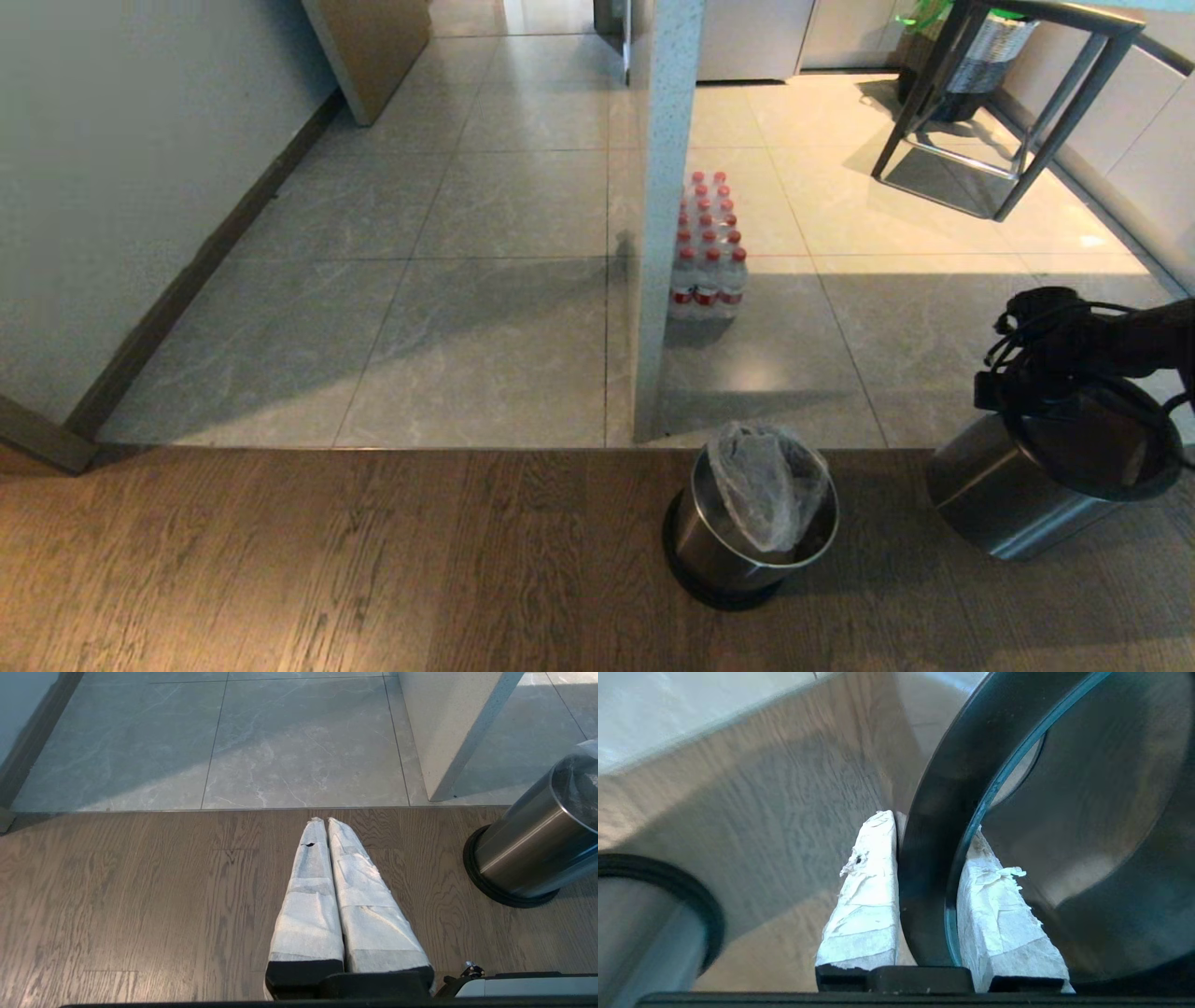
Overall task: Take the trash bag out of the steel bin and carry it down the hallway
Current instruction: Place the outer trash can on the ground
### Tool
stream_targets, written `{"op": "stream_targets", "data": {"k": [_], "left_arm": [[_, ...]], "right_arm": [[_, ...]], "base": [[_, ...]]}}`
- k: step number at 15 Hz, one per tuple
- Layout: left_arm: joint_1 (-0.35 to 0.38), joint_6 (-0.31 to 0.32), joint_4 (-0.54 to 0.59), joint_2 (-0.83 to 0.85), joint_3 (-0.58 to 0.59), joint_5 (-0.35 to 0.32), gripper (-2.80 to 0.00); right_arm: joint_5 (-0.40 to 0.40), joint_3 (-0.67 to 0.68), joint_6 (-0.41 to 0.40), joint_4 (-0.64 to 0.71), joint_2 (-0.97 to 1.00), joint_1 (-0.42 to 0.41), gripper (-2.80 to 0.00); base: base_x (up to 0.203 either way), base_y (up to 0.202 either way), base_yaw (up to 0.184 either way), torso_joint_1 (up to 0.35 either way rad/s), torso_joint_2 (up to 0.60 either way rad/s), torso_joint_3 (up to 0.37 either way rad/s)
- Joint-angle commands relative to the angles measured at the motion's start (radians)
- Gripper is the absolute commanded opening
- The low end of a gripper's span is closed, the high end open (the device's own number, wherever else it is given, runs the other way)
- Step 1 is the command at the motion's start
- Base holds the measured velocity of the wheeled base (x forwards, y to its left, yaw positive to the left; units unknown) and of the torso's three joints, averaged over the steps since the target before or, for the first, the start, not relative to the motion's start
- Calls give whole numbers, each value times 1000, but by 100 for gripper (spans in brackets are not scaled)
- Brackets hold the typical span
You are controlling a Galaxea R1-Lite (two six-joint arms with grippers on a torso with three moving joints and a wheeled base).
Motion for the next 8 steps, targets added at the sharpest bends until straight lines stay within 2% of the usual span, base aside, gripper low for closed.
{"op": "stream_targets", "data": {"k": [1, 6, 8], "left_arm": [[0, 0, 0, 0, 0, 0, -280], [0, 0, 0, 0, 0, 0, -280], [0, 0, 0, 0, 0, 0, -280]], "right_arm": [[-3, -20, -7, -14, 98, 4, -280], [4, -22, -19, -46, 101, 4, -280], [-3, -22, -66, -60, 92, 2, -280]], "base": [[0, 0, 0, 0, 0, 0], [0, 0, 0, 0, 0, 0], [0, 0, 0, 0, 0, 0]]}}
